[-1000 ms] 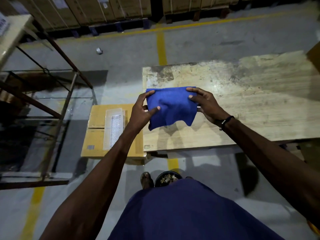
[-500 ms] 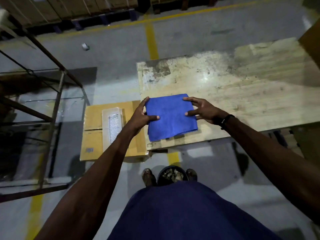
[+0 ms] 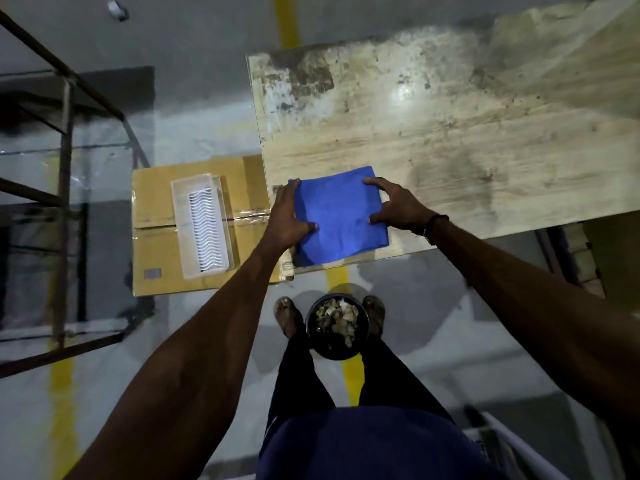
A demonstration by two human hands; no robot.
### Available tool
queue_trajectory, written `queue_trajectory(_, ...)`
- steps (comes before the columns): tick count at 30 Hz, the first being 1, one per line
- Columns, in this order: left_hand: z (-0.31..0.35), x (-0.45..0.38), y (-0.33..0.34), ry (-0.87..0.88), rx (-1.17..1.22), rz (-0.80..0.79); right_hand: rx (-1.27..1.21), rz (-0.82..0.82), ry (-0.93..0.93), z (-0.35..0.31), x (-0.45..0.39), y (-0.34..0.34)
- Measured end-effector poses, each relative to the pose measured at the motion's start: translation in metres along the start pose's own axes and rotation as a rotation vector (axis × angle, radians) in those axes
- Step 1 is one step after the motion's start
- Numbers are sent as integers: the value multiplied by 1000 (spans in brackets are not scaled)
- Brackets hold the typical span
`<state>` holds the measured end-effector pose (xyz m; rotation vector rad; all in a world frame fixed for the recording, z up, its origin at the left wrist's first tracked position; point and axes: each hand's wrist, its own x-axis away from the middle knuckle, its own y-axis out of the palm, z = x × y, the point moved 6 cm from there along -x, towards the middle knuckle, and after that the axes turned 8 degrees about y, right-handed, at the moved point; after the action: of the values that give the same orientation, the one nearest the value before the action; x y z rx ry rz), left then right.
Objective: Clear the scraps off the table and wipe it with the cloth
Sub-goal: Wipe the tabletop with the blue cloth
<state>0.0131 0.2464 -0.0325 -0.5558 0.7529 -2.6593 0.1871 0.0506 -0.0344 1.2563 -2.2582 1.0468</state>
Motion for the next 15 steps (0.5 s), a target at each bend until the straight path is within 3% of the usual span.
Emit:
queue_trajectory(4, -32, 8, 9, 57, 14, 49, 83, 16, -42, 18, -9, 25)
queue_trajectory(11, -52, 39, 14, 72, -234, 286, 525, 322, -286, 5, 3, 54)
queue_trajectory(15, -68, 44, 22, 36, -241, 367, 645, 320, -356, -9, -12, 90)
